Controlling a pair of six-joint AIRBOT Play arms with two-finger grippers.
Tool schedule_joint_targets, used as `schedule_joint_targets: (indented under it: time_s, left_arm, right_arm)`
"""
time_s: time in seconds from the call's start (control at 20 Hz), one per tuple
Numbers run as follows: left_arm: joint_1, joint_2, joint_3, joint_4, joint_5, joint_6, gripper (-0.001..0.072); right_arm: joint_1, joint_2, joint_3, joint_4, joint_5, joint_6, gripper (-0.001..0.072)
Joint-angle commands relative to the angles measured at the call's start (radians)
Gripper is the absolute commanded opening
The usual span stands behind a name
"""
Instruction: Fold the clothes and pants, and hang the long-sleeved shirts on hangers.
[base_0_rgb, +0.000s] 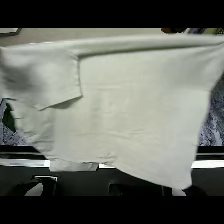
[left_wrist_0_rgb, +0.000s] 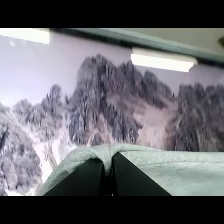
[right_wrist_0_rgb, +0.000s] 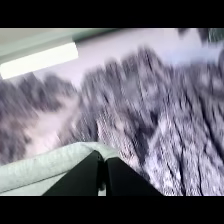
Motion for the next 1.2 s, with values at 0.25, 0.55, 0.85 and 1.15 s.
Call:
schedule_joint_targets:
  time_s: [0.25,0.55,0.85,1.15]
  left_arm:
    - [-0.151,-0.609,-0.079,-0.007,0.433,0.07,0.0016]
    - [-0.175,-0.726,-0.056,-0.006,0.574,0.188,0.0016]
    - [-0.135,-0.727,-0.056,0.005,0.226,0.212,0.0016]
    - [-0.137,-0.751,-0.057,0.028,-0.009,0.209,0.0016]
  right_arm:
    - [0.0,-0.576,-0.045,-0.02,-0.26,-0.008,0.003]
    - [0.0,-0.674,-0.045,-0.02,-0.359,0.007,0.003]
    - [0.0,-0.678,-0.045,-0.046,-0.103,0.002,0.003]
    - [0.0,-0.753,-0.045,-0.064,0.08,-0.004,0.0031]
